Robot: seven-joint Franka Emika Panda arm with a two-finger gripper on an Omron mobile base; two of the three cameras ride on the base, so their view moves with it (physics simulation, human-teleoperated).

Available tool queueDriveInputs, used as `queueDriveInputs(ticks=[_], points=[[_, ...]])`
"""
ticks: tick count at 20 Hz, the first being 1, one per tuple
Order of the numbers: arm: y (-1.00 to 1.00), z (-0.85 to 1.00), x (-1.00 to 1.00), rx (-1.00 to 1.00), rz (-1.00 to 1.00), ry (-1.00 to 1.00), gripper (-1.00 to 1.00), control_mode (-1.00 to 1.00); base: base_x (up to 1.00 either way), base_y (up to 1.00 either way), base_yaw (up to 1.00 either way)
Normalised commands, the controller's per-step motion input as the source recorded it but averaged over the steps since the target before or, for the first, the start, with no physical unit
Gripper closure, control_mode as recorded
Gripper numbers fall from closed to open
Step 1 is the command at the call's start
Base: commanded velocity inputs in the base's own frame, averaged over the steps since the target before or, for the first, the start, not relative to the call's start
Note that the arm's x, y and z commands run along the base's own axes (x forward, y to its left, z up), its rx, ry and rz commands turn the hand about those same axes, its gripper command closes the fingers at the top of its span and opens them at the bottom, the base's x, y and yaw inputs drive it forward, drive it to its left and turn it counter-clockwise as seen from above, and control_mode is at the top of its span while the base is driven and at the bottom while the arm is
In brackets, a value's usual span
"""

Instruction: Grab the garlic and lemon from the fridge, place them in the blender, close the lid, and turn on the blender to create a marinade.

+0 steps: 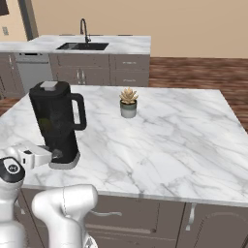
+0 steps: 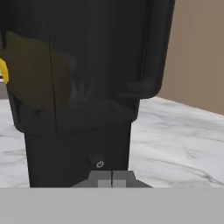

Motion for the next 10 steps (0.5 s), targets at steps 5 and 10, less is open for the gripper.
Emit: queueDriveInputs(ticks=[5, 10], points=[[0.00, -0.40, 0.26, 0.00, 0.00, 0.00, 1.00, -1.00, 0.00, 0.00, 0.00], [0.00, -0.16, 0.37, 0.00, 0.00, 0.00, 1.00, -1.00, 0.00, 0.00, 0.00]])
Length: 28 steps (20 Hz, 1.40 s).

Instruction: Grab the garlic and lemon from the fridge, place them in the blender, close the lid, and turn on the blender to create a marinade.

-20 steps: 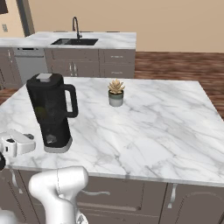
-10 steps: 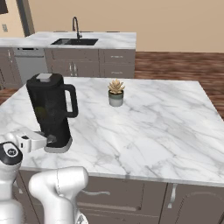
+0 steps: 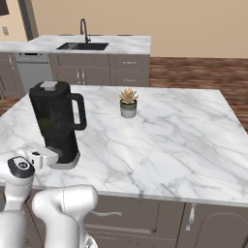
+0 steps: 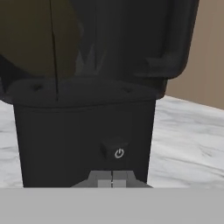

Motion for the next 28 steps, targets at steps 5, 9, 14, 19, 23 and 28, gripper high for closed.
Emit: queueDriveInputs(ticks=[5, 9, 14, 19, 23, 28], points=[[0.00, -0.16, 0.32, 0.00, 0.00, 0.00, 1.00, -1.00, 0.00, 0.00, 0.00], [0.00, -0.11, 0.27, 0.00, 0.00, 0.00, 1.00, -1.00, 0.00, 0.00, 0.00], [-0.07, 0.00, 0.06, 0.00, 0.00, 0.00, 1.00, -1.00, 0.00, 0.00, 0.00], [-0.03, 0.00, -0.01, 0.00, 0.00, -0.07, 1.00, -1.00, 0.00, 0.00, 0.00], [-0.03, 0.00, 0.00, 0.00, 0.00, -0.11, 1.00, -1.00, 0.00, 0.00, 0.00], [-0.09, 0.00, 0.00, 0.00, 0.00, -0.03, 1.00, -1.00, 0.00, 0.00, 0.00]])
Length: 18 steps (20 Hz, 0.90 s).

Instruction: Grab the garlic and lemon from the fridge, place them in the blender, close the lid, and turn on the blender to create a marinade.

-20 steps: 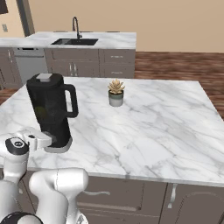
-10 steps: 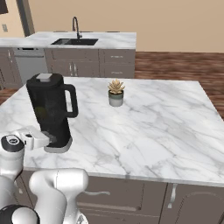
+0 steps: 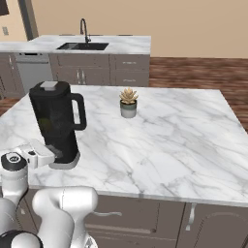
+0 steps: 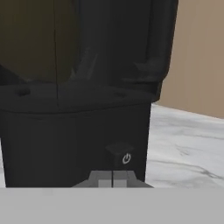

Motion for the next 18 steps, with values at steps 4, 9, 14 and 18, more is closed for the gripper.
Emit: queueDriveInputs(ticks=[4, 9, 14, 18], points=[[-0.15, 0.00, 0.10, 0.02, 0.00, -0.01, 1.00, -1.00, 0.00, 0.00, 0.00], [-0.11, 0.00, 0.35, 0.02, -0.02, 0.00, 1.00, -1.00, 0.00, 0.00, 0.00], [0.00, 0.00, 0.17, 0.00, 0.01, -0.01, 1.00, -1.00, 0.00, 0.00, 0.00], [0.00, 0.00, -0.05, 0.00, 0.02, -0.01, 1.00, -1.00, 0.00, 0.00, 0.00]])
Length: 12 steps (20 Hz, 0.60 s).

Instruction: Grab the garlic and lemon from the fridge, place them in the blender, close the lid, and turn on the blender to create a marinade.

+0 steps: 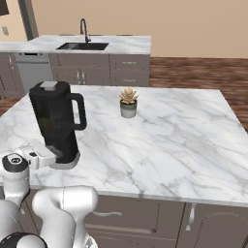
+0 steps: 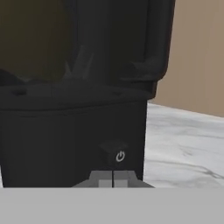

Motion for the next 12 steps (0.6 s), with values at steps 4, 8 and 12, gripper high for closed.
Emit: queueDriveInputs(ticks=[4, 8, 12], points=[[0.00, 0.00, 0.00, 0.00, 0.00, 0.00, 1.00, -1.00, 0.00, 0.00, 0.00], [-0.01, 0.06, 0.08, 0.00, 0.00, -0.01, 1.00, -1.00, 0.00, 0.00, 0.00], [-0.01, 0.12, 0.01, 0.00, 0.00, -0.11, 1.00, -1.00, 0.00, 0.00, 0.00]])
